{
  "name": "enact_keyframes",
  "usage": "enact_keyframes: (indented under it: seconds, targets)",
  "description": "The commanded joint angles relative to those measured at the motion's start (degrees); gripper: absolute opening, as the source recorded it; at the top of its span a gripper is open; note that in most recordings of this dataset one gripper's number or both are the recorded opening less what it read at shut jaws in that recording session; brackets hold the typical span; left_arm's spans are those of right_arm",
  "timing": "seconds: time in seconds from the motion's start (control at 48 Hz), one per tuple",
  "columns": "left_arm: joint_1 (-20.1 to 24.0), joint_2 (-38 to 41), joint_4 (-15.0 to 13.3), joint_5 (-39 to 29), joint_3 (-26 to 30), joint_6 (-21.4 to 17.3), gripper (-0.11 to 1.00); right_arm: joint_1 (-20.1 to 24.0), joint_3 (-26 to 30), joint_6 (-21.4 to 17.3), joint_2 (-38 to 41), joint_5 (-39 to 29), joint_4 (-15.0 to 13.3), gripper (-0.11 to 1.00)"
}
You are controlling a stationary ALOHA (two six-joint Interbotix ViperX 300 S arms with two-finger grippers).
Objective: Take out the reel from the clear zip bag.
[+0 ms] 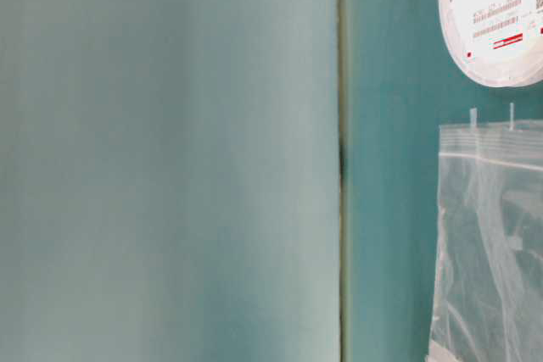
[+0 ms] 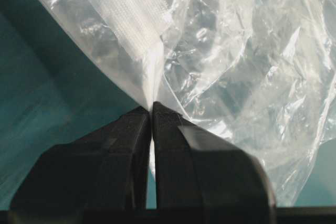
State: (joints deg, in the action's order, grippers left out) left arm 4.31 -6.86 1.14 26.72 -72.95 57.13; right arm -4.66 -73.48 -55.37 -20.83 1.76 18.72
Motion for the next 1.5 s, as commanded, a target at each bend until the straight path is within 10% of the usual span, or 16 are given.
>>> enact_keyframes:
  seconds: [0.0, 0.375, 0.813, 1.167, 1.48]
  targets:
    - [0.09, -0.09, 0.09, -0.44, 0.88, 0.09, 0.01, -0.18, 0.62, 0.35, -0.26, 0.18, -0.09, 0.08]
    - [0.00, -0.09, 0.09, -2.72, 0.88, 0.09, 0.01, 0.44, 1.14, 0.79, -0.26, 0.09, -1.32, 0.94]
    - [0.09, -0.18, 0.09, -2.72, 0.62, 0.00, 0.12, 0.35, 1.41, 2.37, -3.52, 0.09, -1.85, 0.94]
    - [-0.09, -1.05, 0.09, -2.90, 0.44, 0.00, 0.92, 0.18, 1.41, 6.24, -8.70, -0.09, -2.11, 0.94]
    - [-2.37, -8.44, 0.09, -9.84, 0.70, -0.62, 0.90, 0.53, 4.39, 16.17, -13.10, -1.58, -4.31, 0.94]
